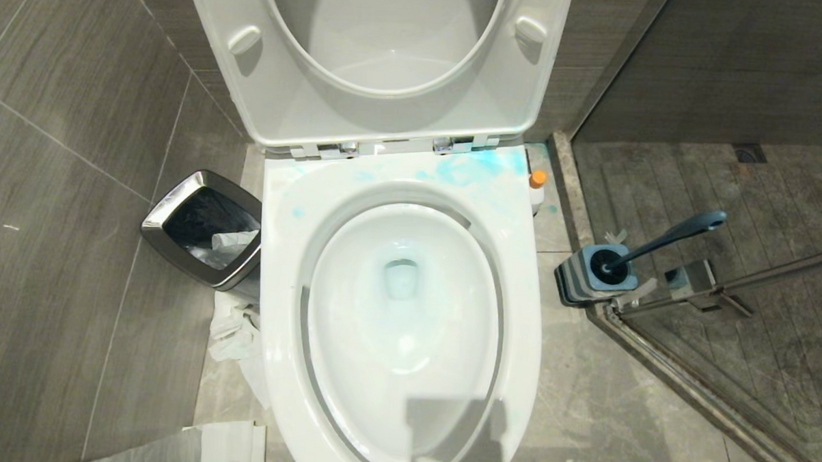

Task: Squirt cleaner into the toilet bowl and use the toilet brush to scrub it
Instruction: Flush the toilet

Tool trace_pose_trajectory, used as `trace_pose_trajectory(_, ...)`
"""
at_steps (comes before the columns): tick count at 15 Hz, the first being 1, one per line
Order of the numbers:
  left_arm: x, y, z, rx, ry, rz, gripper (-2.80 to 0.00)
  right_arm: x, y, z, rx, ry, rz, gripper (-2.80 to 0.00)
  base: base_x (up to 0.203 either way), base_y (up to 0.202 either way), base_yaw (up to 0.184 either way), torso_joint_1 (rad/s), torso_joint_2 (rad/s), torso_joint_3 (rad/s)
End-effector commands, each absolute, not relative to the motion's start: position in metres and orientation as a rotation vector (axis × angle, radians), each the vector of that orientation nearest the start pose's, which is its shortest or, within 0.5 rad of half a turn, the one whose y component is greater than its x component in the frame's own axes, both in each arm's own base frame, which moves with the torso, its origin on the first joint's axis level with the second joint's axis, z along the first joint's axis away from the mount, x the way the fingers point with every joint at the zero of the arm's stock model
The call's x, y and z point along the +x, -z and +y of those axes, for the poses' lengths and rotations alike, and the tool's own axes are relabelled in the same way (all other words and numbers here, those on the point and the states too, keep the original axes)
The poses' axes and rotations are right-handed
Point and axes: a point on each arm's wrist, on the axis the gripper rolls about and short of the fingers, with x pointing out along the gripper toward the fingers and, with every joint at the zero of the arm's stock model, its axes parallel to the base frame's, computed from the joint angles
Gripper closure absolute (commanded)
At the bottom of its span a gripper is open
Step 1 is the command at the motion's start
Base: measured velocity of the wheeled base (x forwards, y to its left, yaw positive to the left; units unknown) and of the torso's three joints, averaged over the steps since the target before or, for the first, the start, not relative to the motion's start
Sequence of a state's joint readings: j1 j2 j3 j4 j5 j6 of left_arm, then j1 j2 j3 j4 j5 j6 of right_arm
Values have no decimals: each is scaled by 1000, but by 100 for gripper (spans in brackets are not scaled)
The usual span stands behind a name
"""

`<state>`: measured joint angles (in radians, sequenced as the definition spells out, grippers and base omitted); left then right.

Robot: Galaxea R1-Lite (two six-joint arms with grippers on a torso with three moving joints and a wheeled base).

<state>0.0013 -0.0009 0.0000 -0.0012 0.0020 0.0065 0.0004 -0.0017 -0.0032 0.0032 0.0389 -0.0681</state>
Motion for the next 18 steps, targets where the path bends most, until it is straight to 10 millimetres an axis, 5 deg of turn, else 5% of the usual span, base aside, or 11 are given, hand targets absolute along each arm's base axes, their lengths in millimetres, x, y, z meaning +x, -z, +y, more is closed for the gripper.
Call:
trace_pose_trajectory(1,-23,-75,0,30,-2,3,0,-23,-76,1,-69,-41,-1,0,0,0,0,0,0,0)
trace_pose_trajectory(4,-24,-80,0,142,12,-22,0,-23,-76,1,-69,-41,-1,0,0,0,0,0,0,0)
trace_pose_trajectory(10,-58,-194,-3,176,106,-274,0,-23,-76,1,-69,-41,-1,0,0,0,0,0,0,0)
trace_pose_trajectory(14,-38,-258,-4,205,106,-246,0,-23,-76,1,-69,-40,-1,0,0,0,0,0,0,0)
trace_pose_trajectory(18,4,-311,-3,241,103,-218,0,-23,-76,1,-69,-40,-1,0,0,0,0,0,0,0)
